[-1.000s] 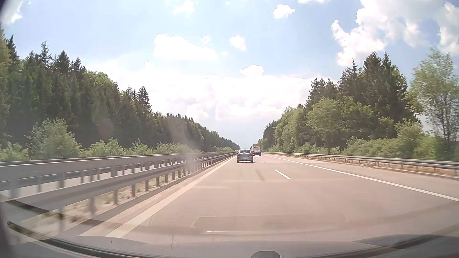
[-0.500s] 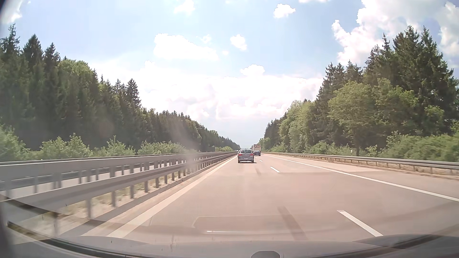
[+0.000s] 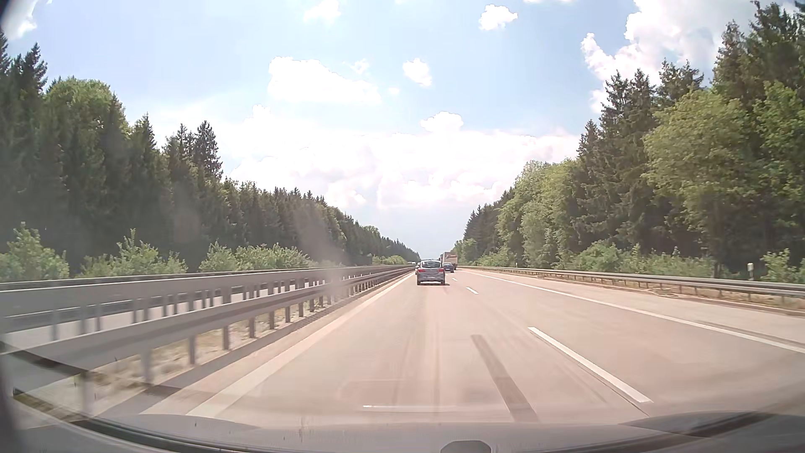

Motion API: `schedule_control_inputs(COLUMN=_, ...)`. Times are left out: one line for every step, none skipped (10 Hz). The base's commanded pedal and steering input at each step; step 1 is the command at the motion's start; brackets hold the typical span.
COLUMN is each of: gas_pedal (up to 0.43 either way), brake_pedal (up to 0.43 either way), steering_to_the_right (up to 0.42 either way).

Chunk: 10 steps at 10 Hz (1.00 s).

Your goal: Follow the waypoints while adhering to traffic rules and regulations

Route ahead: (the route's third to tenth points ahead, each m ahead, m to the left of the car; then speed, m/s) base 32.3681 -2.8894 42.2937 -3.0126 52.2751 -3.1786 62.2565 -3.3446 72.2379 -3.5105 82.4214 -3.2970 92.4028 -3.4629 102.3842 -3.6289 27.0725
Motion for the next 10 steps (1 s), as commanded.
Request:
schedule_control_inputs(gas_pedal=0.047, brake_pedal=0.0, steering_to_the_right=-0.001)
schedule_control_inputs(gas_pedal=0.047, brake_pedal=0.0, steering_to_the_right=-0.001)
schedule_control_inputs(gas_pedal=0.047, brake_pedal=0.0, steering_to_the_right=-0.001)
schedule_control_inputs(gas_pedal=0.047, brake_pedal=0.0, steering_to_the_right=-0.001)
schedule_control_inputs(gas_pedal=0.047, brake_pedal=0.0, steering_to_the_right=-0.001)
schedule_control_inputs(gas_pedal=0.047, brake_pedal=0.0, steering_to_the_right=-0.001)
schedule_control_inputs(gas_pedal=0.047, brake_pedal=0.0, steering_to_the_right=-0.001)
schedule_control_inputs(gas_pedal=0.047, brake_pedal=0.0, steering_to_the_right=-0.001)
schedule_control_inputs(gas_pedal=0.047, brake_pedal=0.0, steering_to_the_right=-0.001)
schedule_control_inputs(gas_pedal=0.047, brake_pedal=0.0, steering_to_the_right=-0.001)
